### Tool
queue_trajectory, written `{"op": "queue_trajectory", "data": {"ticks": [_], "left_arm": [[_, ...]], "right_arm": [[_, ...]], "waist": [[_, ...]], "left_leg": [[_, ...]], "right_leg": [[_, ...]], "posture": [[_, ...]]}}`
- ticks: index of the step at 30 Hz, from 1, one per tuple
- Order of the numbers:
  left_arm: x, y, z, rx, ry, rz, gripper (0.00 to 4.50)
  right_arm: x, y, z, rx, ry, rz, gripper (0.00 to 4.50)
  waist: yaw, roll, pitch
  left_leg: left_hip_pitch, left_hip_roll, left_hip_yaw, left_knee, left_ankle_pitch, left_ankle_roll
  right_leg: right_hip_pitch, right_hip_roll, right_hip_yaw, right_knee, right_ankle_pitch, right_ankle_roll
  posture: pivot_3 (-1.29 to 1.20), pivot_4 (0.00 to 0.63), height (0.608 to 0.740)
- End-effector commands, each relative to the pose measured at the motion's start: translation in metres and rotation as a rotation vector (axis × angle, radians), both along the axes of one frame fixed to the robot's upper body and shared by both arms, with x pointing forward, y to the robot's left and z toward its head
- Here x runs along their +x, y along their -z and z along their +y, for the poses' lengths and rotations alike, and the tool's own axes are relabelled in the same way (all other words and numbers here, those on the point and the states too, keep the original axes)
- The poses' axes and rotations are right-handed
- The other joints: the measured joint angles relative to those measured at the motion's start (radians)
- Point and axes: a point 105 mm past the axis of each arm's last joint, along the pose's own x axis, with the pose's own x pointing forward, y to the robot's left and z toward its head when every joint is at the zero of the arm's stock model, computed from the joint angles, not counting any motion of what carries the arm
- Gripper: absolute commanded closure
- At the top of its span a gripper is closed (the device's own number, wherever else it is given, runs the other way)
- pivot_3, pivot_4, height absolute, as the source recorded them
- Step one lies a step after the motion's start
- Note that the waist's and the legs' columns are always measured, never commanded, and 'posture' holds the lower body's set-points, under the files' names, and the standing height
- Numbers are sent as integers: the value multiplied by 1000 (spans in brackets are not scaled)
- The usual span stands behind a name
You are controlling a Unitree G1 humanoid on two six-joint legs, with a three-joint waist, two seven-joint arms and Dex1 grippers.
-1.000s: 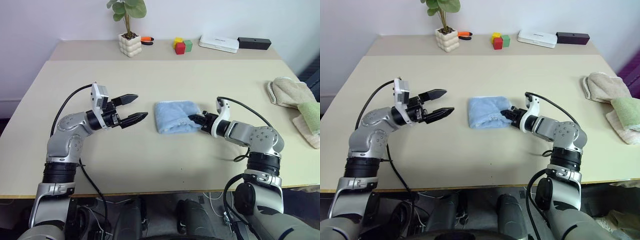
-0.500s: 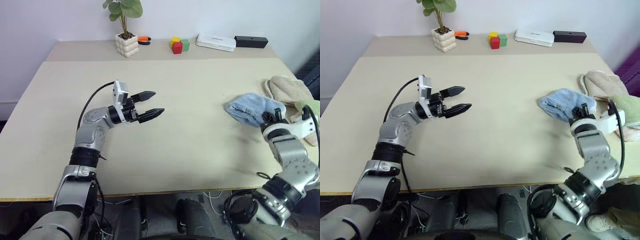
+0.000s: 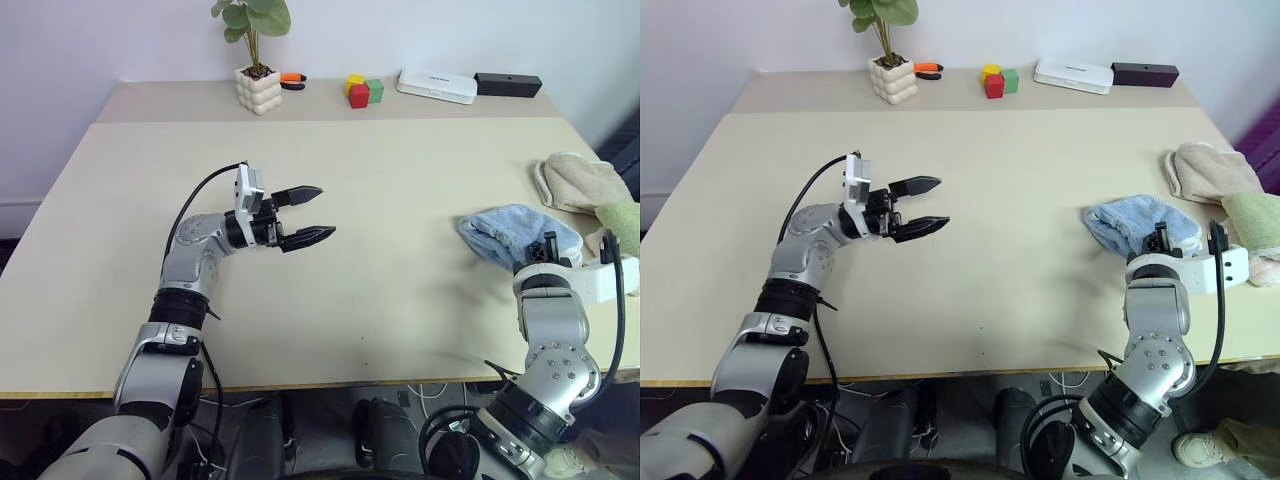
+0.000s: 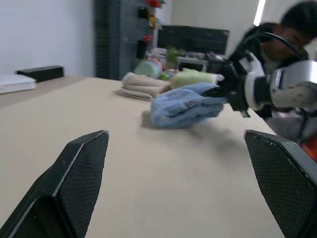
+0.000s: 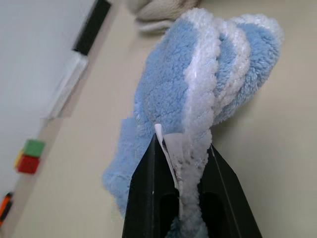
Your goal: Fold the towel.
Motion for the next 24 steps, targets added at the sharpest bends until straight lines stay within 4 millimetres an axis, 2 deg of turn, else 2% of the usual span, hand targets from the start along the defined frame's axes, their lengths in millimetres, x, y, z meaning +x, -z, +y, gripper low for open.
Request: {"op": "queue_trajectory", "data": {"ticks": [1, 4, 9, 12, 15, 18, 19, 20, 24], "left_arm": [[-5, -3, 5, 40, 45, -44, 0], [-6, -1, 11, 66, 58, -40, 0], [-4, 1, 8, 61, 39, -51, 0], [-3, 1, 5, 46, 29, -48, 0], [-2, 2, 3, 39, 24, -49, 0], [-1, 0, 2, 28, 16, -50, 0], [0, 0, 3, 25, 13, -51, 0], [0, 0, 3, 21, 8, -53, 0], [0, 2, 4, 11, 0, -44, 0]], "right_arm": [[-4, -4, 10, 31, 7, -28, 4459], [-6, 2, 14, 48, 17, 1, 4459], [-2, 2, 24, 28, -31, 11, 4459], [-6, 0, 19, -17, -20, 25, 3444], [-16, -6, -3, -104, 69, 58, 2034], [-23, -10, -18, -193, 123, 103, 455], [-26, -11, -22, -234, 142, 131, 50], [-33, -13, -32, -314, 182, 197, 50], [-41, -12, -51, -326, 252, 247, 50]], "waist": [[-1, 0, 0], [-2, 0, 0], [2, 0, 0], [1, 0, 0], [1, 0, 0], [3, 0, 0], [2, 0, 0], [2, 0, 0], [2, 0, 0]], "left_leg": [[0, 0, 0, 0, 0, 0], [0, 0, 0, 0, 0, 0], [0, 0, 0, 0, 0, 0], [0, 0, -1, 0, 0, 0], [0, 0, -1, 0, 0, 0], [0, 0, -1, 1, 0, 0], [0, 0, 0, 1, 0, 0], [0, 0, 0, 1, 0, 0], [0, 0, -1, 1, 0, 0]], "right_leg": [[0, 0, 0, 0, 0, 0], [0, 0, 0, 0, 0, 0], [0, 0, 0, 0, 0, 0], [0, 0, 0, 0, 0, 0], [0, 0, 0, 0, 0, 0], [0, 0, 0, 0, 0, 0], [0, 0, 0, 0, 0, 0], [0, 0, 0, 0, 0, 0], [0, 0, 0, 0, 0, 0]], "posture": [[0, 150, 735], [0, 150, 735], [0, 150, 735], [0, 150, 735], [0, 150, 735], [0, 150, 735], [0, 150, 735], [0, 150, 735], [0, 150, 735]]}}
